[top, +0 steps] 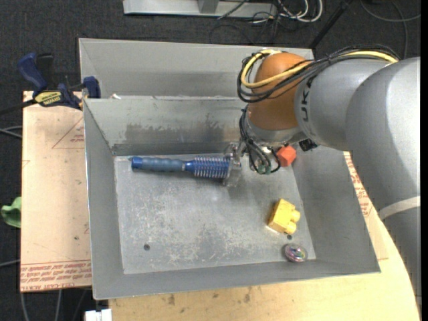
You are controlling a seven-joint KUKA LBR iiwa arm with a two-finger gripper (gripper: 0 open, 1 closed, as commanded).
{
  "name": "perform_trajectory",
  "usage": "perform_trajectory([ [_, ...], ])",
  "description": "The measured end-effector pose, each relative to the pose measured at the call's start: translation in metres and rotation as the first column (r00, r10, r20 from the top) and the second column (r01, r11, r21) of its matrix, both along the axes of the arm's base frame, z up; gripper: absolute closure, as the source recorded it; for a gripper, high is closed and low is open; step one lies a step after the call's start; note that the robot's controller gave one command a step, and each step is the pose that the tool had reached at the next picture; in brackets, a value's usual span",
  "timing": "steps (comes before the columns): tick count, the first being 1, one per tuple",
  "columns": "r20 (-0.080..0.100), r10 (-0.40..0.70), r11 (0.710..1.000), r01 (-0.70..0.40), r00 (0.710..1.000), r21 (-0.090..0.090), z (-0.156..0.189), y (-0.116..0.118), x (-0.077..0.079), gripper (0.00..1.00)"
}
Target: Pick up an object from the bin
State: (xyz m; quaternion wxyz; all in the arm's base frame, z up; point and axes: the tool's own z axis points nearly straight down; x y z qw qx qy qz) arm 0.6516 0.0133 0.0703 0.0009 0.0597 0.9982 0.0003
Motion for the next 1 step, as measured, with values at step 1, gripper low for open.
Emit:
perform_trajectory([
  [1,0.008,0.006,1.000,-0.006,1.000,0.000,0.1517,0.0093,-0.0131,1.00],
])
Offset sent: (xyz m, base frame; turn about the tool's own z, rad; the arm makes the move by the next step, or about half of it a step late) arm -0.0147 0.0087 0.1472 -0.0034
